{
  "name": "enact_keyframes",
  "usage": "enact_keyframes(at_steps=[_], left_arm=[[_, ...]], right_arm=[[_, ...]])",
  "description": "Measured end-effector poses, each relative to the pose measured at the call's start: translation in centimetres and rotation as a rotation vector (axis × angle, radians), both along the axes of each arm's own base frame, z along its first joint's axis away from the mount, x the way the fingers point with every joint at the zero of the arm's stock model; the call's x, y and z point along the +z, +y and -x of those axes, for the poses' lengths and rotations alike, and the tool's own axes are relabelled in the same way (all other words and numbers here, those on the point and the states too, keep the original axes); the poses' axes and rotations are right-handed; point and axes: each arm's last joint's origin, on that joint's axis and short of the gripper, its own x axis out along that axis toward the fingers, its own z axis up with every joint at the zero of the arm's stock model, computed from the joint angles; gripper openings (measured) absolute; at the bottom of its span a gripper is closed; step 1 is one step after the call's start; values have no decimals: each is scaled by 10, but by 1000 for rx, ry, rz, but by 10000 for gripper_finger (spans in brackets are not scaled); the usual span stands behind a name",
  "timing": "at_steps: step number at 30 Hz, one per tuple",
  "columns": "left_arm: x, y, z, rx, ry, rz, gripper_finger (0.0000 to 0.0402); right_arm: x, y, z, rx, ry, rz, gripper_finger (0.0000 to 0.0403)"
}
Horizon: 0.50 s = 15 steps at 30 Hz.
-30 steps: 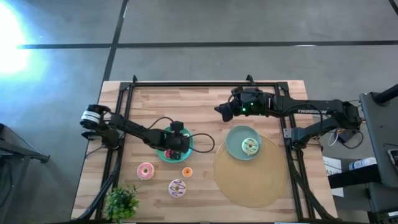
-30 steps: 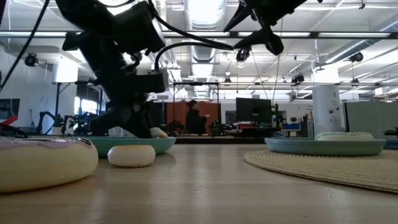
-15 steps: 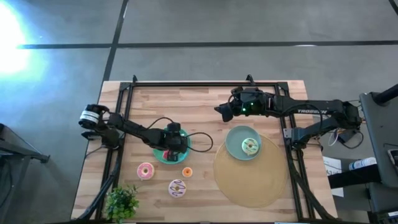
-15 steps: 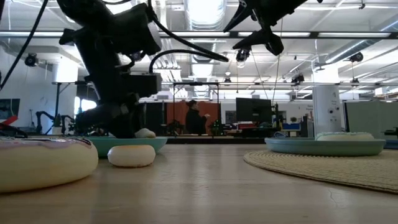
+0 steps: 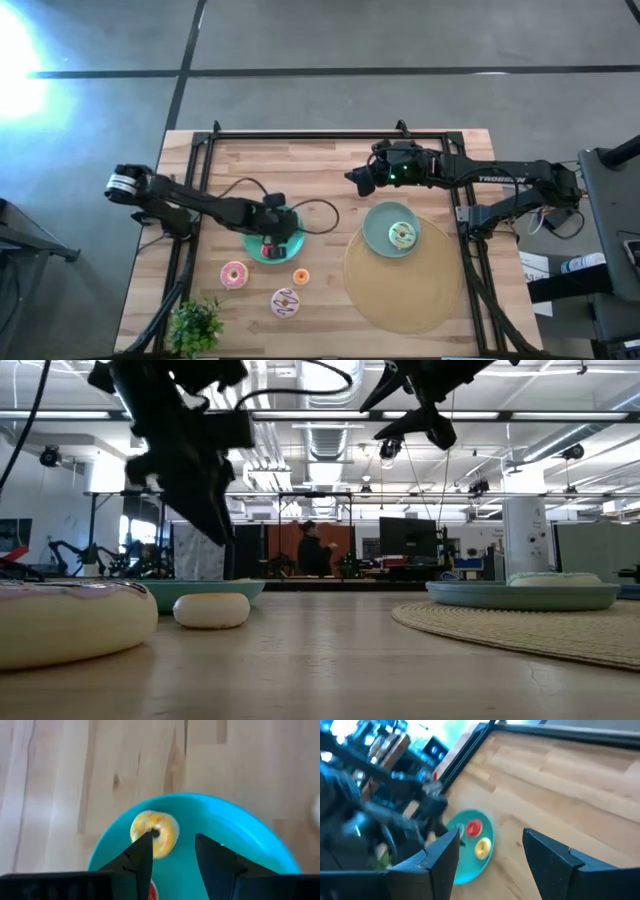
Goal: Pick & Place donuts
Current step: Put the small white donut on the blue plate
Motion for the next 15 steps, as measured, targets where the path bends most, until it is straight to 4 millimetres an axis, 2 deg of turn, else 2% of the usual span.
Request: enact_keyframes(at_steps=[4,6,12,15], left_arm=[[21,-3,15,-17,-82,140,122],[33,-5,24,-15,-149,205,122],[52,-6,53,90,-265,347,122],[54,-6,66,131,-300,403,122]], right_arm=[[-7,7,-4,112,26,-28,210],[-18,12,-10,168,66,-52,210],[-62,43,-50,311,187,-83,209],[-83,65,-70,448,272,-16,202]])
